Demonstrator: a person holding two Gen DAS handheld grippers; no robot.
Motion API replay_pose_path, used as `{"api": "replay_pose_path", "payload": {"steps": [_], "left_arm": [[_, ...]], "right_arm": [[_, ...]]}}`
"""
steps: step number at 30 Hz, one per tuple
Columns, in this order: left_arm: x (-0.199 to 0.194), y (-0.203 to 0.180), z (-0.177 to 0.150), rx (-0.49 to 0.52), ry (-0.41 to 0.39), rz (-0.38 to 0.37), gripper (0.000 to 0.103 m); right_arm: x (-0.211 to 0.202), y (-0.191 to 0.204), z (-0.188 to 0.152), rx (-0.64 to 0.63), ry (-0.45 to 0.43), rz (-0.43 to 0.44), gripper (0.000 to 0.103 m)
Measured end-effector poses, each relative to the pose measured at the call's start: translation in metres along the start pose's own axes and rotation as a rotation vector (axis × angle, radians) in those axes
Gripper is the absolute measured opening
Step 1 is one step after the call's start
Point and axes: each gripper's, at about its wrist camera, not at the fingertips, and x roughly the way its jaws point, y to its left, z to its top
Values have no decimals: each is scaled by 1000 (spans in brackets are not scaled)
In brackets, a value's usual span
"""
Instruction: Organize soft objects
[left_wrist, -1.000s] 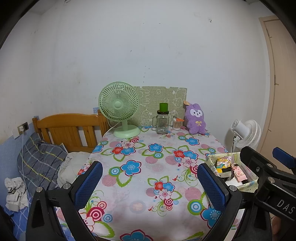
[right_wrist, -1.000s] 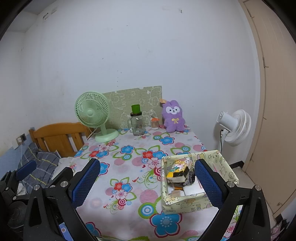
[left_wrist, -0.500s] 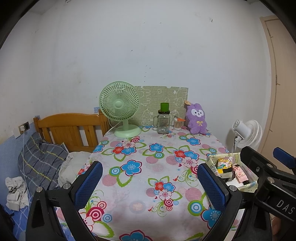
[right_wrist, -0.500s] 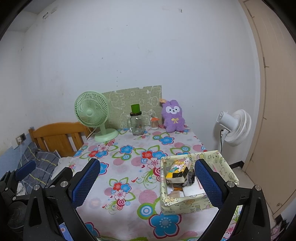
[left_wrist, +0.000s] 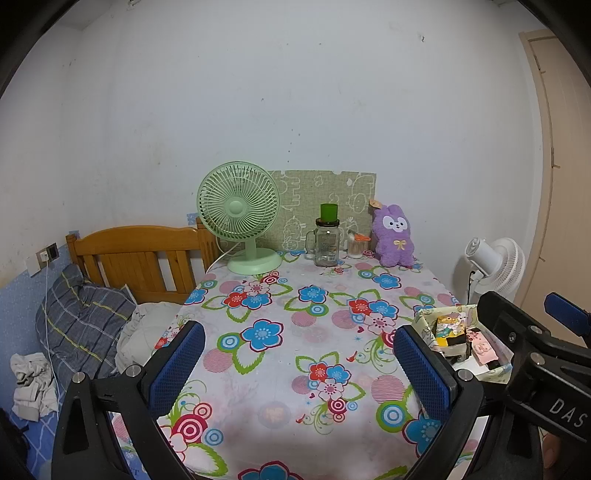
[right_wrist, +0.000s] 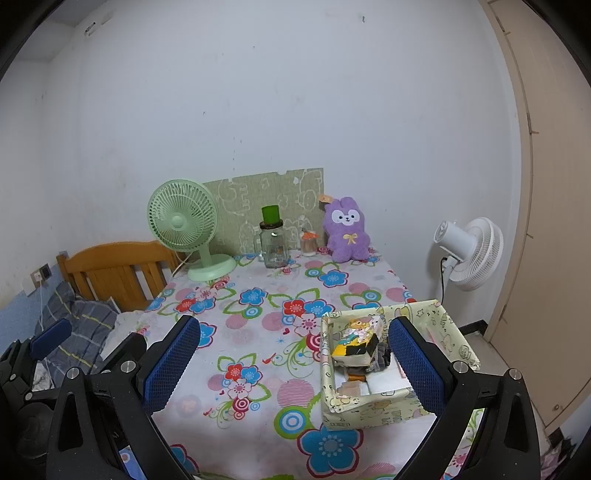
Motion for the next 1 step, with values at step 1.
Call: {"api": "replay_pose_path", "payload": {"steps": [1], "left_arm": [[2, 0, 0, -1, 1, -1, 103]], "right_arm": [[2, 0, 0, 0, 3, 0, 103]]}}
